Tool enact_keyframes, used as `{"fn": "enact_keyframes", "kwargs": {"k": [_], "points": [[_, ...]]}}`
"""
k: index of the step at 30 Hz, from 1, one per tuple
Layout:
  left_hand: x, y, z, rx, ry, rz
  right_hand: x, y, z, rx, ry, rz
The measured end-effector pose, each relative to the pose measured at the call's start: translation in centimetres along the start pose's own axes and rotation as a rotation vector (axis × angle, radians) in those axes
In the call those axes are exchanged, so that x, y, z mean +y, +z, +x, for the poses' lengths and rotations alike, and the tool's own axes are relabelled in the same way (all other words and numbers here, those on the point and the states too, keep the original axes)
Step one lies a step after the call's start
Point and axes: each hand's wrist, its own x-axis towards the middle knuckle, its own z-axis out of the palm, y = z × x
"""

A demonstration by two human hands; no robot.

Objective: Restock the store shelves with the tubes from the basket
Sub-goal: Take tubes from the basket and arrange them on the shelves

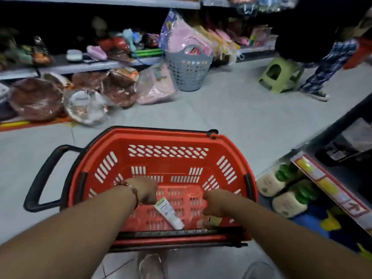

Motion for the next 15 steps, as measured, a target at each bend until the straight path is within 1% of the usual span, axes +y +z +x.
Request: {"fn": "enact_keyframes", "kwargs": {"k": [4,8,10,11,15], "points": [[-0.6,1.5,4.5,-0.012,0.016,0.179,0.5,1.5,5.5,-0.161,-0.036,-0.254],[0.9,4.6,9.6,-0.013,0.157,0.290,0.9,4.0,8.4,-0.254,-0.033,-0.468],[2.1,6.5,12.3,-0.002,0.238,0.326,0.9,5.1,9.7,-0.222,-0.043,-0.530],[2.7,7.4,13.6,0.007,0.272,0.350,1.0,5.5,10.7,-0.195,-0.086,-0.549],[3.6,11.2,16.6,-0.003,0.400,0.460,1.2,6.0,12.8,-0.162,-0.135,-0.461]]}}
